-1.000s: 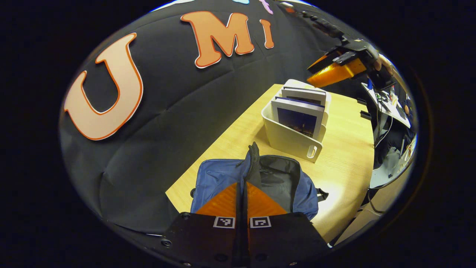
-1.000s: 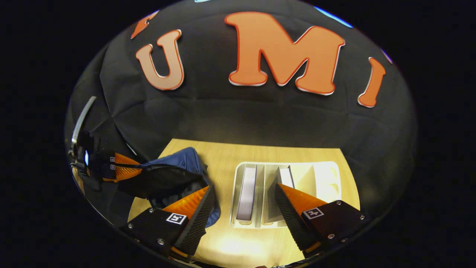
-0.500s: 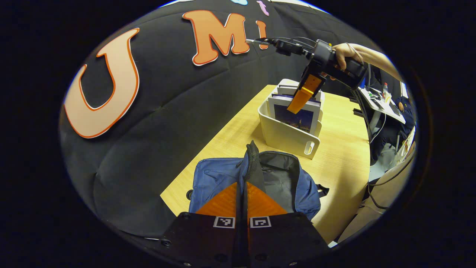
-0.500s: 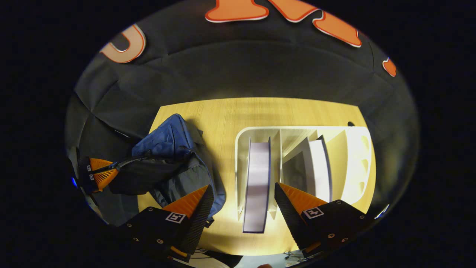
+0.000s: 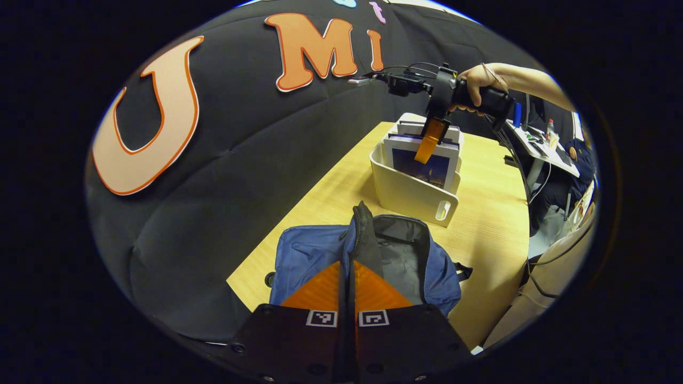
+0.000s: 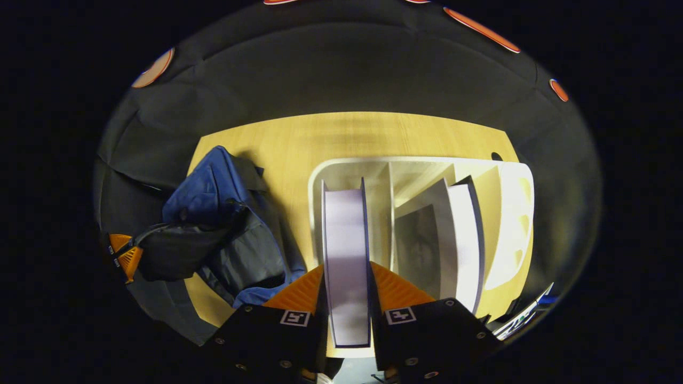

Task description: Open the schoolbag, grab two books from the bookshelf and put them into the schoolbag.

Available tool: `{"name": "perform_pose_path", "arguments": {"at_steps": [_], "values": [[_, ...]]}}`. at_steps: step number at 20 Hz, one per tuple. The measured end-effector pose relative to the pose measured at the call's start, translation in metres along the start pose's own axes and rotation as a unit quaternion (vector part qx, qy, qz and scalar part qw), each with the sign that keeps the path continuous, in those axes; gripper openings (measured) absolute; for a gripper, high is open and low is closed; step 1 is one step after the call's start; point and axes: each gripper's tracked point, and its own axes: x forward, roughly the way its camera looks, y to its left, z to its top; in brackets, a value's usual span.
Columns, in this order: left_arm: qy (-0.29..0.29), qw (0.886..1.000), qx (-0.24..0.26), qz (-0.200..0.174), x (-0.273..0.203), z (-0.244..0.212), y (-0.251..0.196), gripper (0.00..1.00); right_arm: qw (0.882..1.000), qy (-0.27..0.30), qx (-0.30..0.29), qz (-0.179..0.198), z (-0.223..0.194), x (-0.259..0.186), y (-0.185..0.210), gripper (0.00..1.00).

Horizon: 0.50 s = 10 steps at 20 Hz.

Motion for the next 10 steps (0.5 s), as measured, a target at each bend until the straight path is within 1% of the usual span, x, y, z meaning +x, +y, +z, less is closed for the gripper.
{"name": "perform_pose_path", "arguments": {"at_steps": [3,5,8,10], "values": [[0.005,1.000,-0.005,0.003,0.000,-0.002,0.001,0.00,1.000,-0.005,-0.002,-0.006,0.001,-0.004,-0.002,0.32],[0.005,1.000,-0.005,0.004,0.001,-0.003,0.001,0.01,1.000,-0.010,-0.008,-0.011,0.000,-0.005,-0.002,0.31],[0.007,1.000,-0.007,0.005,0.001,-0.003,0.001,0.00,0.999,-0.032,0.000,-0.005,0.004,-0.015,-0.001,0.31],[0.007,1.000,-0.008,0.006,0.000,-0.003,0.002,0.00,0.999,-0.045,0.007,-0.002,0.006,-0.034,-0.002,0.31]]}}
